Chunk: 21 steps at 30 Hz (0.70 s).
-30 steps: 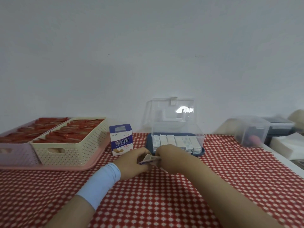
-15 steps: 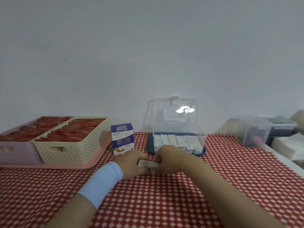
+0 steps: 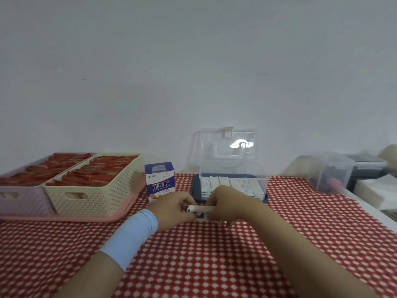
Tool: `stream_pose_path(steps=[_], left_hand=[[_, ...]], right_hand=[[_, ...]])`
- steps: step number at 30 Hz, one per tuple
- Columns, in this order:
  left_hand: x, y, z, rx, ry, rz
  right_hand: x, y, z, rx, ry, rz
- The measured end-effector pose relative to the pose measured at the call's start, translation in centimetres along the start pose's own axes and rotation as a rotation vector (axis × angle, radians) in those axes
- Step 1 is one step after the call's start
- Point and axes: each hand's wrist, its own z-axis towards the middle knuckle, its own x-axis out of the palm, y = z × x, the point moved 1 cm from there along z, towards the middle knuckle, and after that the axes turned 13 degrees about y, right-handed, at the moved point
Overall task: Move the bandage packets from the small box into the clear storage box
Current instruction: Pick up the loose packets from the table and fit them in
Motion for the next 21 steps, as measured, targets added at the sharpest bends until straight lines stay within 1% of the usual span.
stream_pose_path(steps=[2,4,6,7,8,10,11,13,15,16,18,19,20,21], left_hand=[[-0.8,-0.1,-0.3,0.011,-0.114,-0.184],[-1.5,-0.6,-0.6,0.028,-0.19,-0.425],[-1.8,-1.3,-0.9,0.074,-0.176,-0.747],[-1.8,-1.4,-1.0,0.124,-0.148,-0.894],[-1.8,-1.6,-1.0,0.174,-0.122,-0.986],[-1.7,-1.8,-1.0,0.242,-0.089,-1.039],[-1.6,-1.9,-0.9,0.258,-0.084,-1.063],[-1.5,-1.9,-0.8,0.275,-0.108,-1.148],[-1.4,-1.7,-0.7,0.261,-0.175,-1.236],[-1.4,-1.6,-0.7,0.256,-0.199,-1.277],[-1.3,-1.6,-0.7,0.264,-0.218,-1.338],[-1.3,-1.7,-0.8,0.271,-0.22,-1.352],[-1.3,-1.8,-0.9,0.281,-0.207,-1.357],[-1.2,-1.8,-0.9,0.291,-0.183,-1.359]], right_hand=[[-0.6,0.0,-0.6,-0.074,-0.02,0.173],[-0.9,0.1,-1.1,-0.151,-0.028,0.372],[-1.0,0.3,-1.3,-0.205,0.004,0.678],[-0.9,0.5,-1.5,-0.234,0.052,0.863],[-0.8,0.8,-1.4,-0.263,0.109,1.026],[-0.5,1.3,-1.5,-0.294,0.2,1.244],[-0.4,1.5,-1.5,-0.308,0.225,1.298],[-0.3,2.0,-1.9,-0.342,0.238,1.282],[-0.3,2.4,-2.1,-0.35,0.187,1.13],[-0.3,2.3,-2.1,-0.337,0.106,1.015],[-0.5,2.4,-2.3,-0.313,-0.139,0.775],[-0.6,2.5,-2.4,-0.341,-0.244,0.666],[-0.8,2.6,-2.7,-0.397,-0.311,0.549],[-0.9,2.7,-3.0,-0.446,-0.341,0.42]])
